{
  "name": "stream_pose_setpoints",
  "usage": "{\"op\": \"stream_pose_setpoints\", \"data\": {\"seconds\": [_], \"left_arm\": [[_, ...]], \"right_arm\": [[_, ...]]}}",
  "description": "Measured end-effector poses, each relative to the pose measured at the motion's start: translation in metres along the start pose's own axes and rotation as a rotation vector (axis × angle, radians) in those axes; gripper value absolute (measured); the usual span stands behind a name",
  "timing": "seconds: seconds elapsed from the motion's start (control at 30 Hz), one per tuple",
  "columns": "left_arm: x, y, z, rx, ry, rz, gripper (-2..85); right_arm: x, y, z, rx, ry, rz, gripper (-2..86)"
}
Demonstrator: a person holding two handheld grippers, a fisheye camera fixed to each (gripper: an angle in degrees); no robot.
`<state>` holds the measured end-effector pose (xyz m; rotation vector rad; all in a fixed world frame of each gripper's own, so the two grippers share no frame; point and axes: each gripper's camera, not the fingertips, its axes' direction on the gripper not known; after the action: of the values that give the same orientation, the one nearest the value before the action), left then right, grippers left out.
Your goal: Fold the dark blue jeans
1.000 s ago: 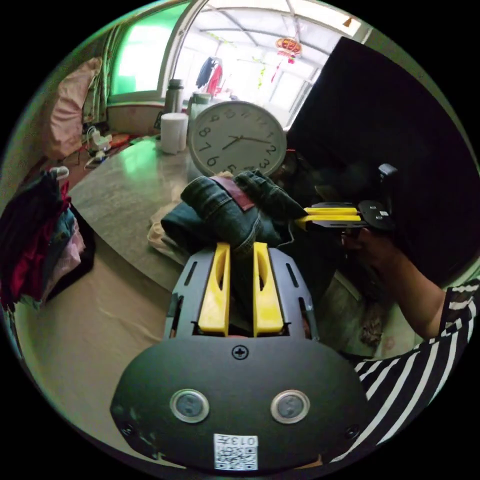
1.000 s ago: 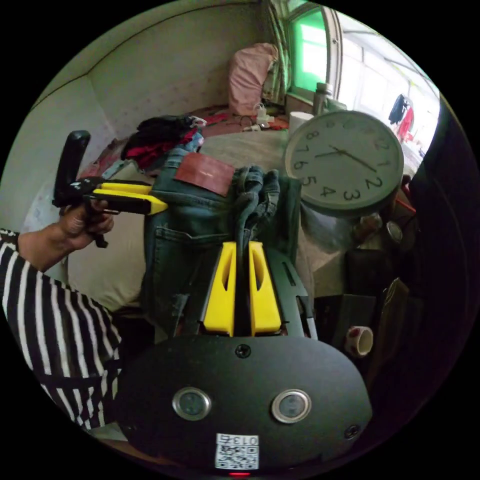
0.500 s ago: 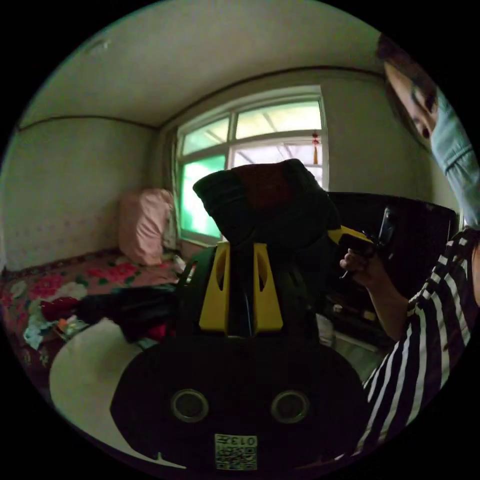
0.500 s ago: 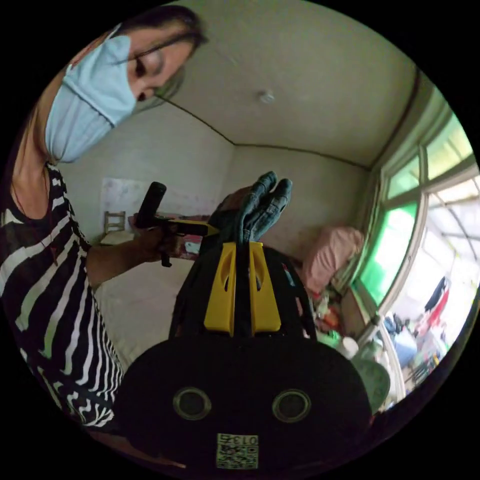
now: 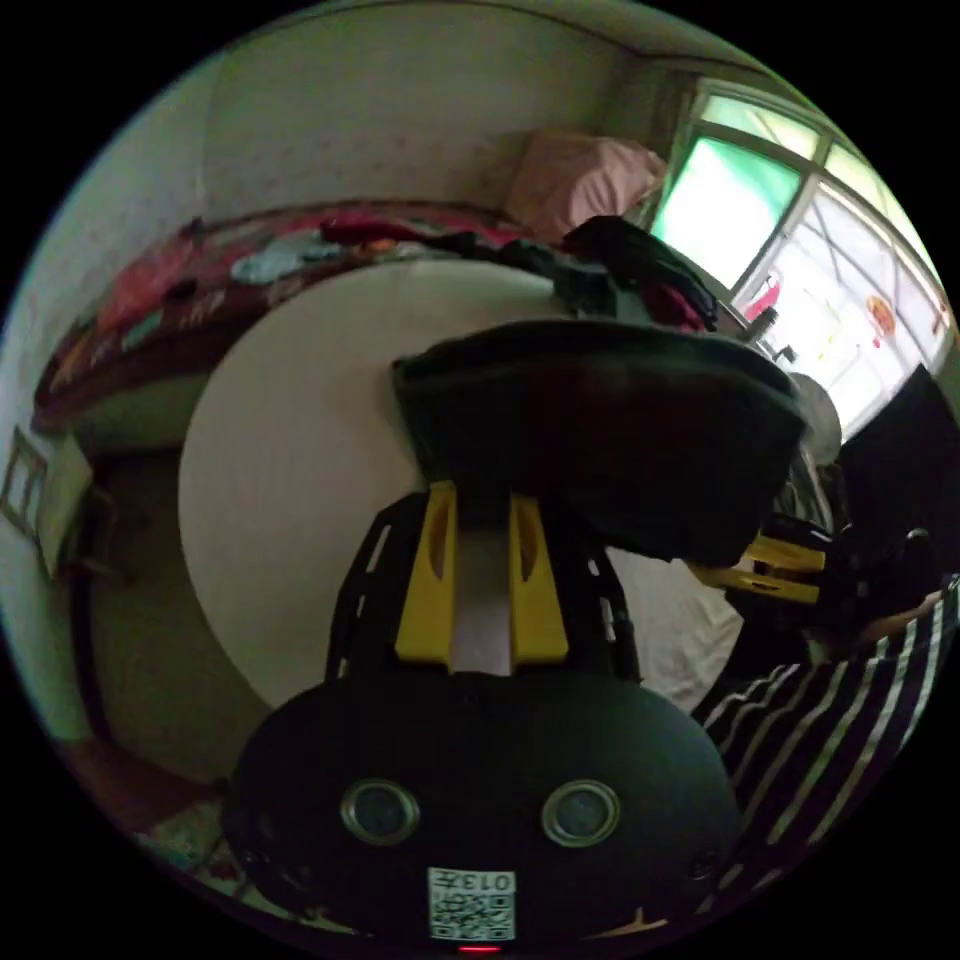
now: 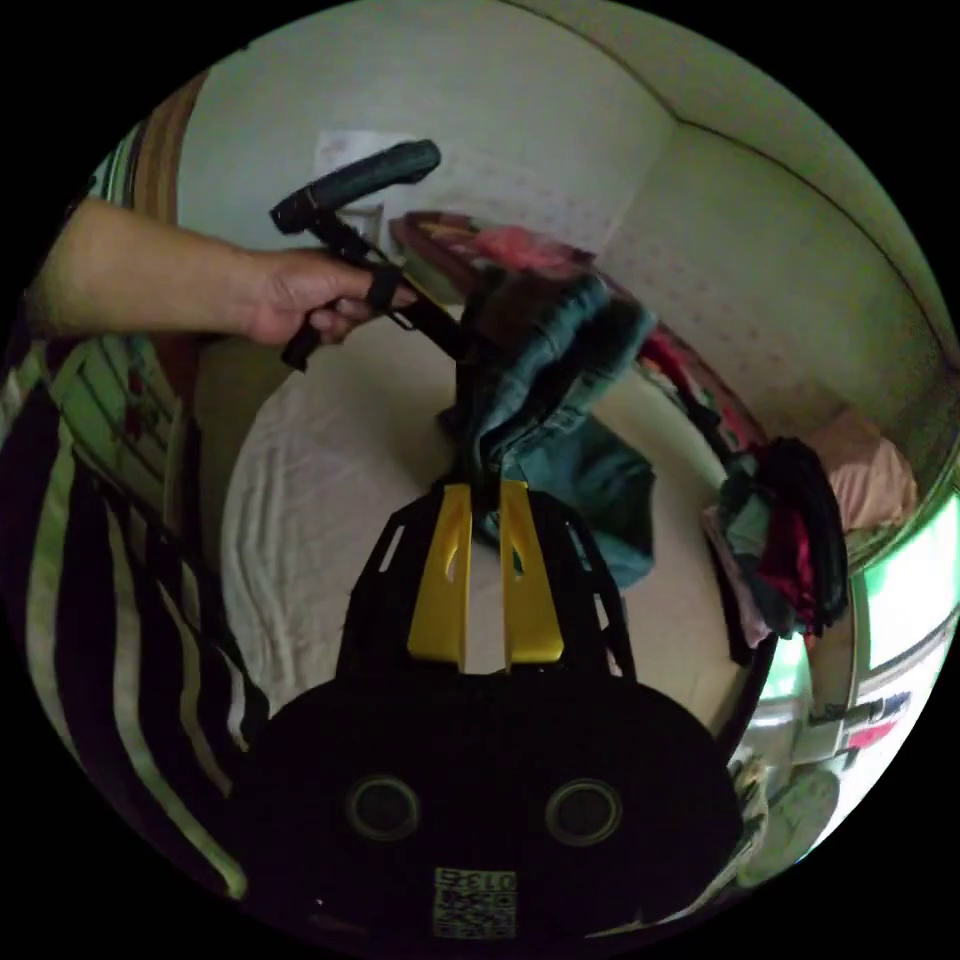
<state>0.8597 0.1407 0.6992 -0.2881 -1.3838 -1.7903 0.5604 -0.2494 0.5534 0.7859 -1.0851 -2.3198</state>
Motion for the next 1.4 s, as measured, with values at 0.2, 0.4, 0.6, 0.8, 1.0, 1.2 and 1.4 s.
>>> {"op": "stream_pose_setpoints", "data": {"seconds": [0.2,0.4,0.6,0.8,1.0,1.2,1.4], "left_arm": [[-0.100,0.079,-0.027,-0.052,0.046,-0.183,9.6],[-0.130,0.123,-0.045,-0.074,0.052,-0.158,14.2],[-0.155,0.163,-0.013,-0.178,0.123,-0.294,18.3],[-0.178,0.180,-0.006,-0.246,0.166,-0.338,7.1],[-0.202,0.201,-0.064,-0.066,0.203,-0.347,2.4],[-0.215,0.202,-0.160,0.210,0.196,-0.224,1.6],[-0.208,0.204,-0.250,0.433,0.095,-0.092,1.4]], "right_arm": [[-0.009,-0.043,0.036,-0.122,-0.288,-0.136,3.3],[0.097,-0.060,0.027,0.085,-0.080,0.190,4.0],[0.164,-0.110,0.149,-0.081,-0.120,0.057,12.6],[0.192,-0.149,0.266,-0.397,-0.275,-0.117,11.8],[0.262,-0.136,0.286,-0.393,-0.407,0.045,6.6],[0.371,-0.070,0.210,-0.035,-0.571,0.319,5.7],[0.463,0.040,0.142,0.349,-0.717,0.697,3.1]]}}
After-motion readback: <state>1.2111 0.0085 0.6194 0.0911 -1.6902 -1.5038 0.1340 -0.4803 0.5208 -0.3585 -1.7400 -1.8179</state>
